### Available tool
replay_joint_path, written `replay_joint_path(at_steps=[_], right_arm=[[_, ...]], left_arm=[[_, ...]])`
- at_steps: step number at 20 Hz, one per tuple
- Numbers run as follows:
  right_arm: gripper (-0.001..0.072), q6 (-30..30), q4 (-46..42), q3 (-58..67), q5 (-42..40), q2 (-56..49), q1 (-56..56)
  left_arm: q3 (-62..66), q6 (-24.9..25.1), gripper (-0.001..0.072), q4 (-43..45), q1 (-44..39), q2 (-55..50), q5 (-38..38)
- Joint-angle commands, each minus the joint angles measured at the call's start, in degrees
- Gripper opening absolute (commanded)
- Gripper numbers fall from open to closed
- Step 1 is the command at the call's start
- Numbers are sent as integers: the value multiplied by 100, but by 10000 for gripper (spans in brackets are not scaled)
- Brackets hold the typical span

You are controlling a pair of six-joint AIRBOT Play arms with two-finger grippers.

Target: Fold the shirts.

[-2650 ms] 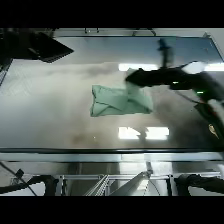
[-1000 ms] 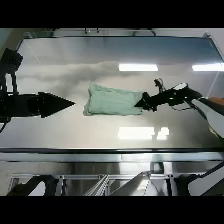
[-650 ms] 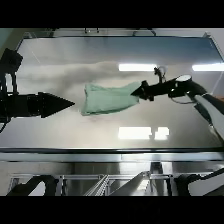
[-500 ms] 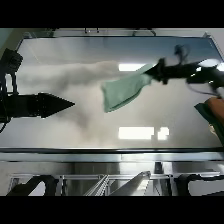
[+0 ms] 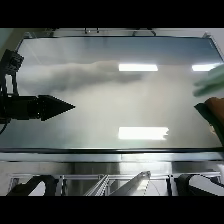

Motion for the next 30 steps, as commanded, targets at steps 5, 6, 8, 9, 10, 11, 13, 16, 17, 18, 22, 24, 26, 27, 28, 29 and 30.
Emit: replay_joint_path(at_steps=[5,6,8,9,10,11,13,16,17,18,22,24,26,27,28,29,30], right_arm=[[17,-459,-3254,-236,1591,273,-1447],[17,-542,-3394,-278,1602,273,-1447],[17,-573,-3392,-330,1602,273,-1447],[18,-575,-3397,-367,1624,273,-1447],[18,-575,-3397,-420,1633,273,-1447],[18,-575,-3401,-485,1644,273,-1447],[21,-575,-3438,-675,1648,273,-1447],[591,-573,-3484,-800,1858,210,-1447],[605,-573,-3526,-800,1882,205,-1447],[595,-570,-3563,-798,1878,208,-1447],[595,-369,-3285,-798,1735,208,-1436],[428,-334,-2181,-798,1445,208,-1436],[19,-756,-387,-798,1027,214,-1410],[18,-1023,529,-798,817,227,-1325],[18,-1379,1222,-800,660,267,-1176],[18,-1644,1464,-800,557,354,-981],[17,-1845,1340,-800,472,492,-686]], left_arm=[[-4,120,14,-2,-4,2,20],[-4,120,13,-2,-4,2,22],[-4,120,13,-2,-4,2,26],[-4,120,13,-2,-4,2,24],[-4,120,14,-2,-4,2,17],[-4,120,13,-4,-4,2,7],[-4,118,13,-2,-4,2,4],[-2,116,13,-4,-4,2,-11],[-4,116,13,-2,-4,2,-37],[-4,116,13,-4,-4,2,-39],[-4,118,13,-4,-2,2,-28],[-2,118,13,-9,-2,2,66],[0,114,11,-11,-2,2,286],[0,114,4,-7,4,2,387],[0,92,3,0,9,4,490],[0,83,2,-2,11,7,540],[0,42,1,7,9,7,566]])
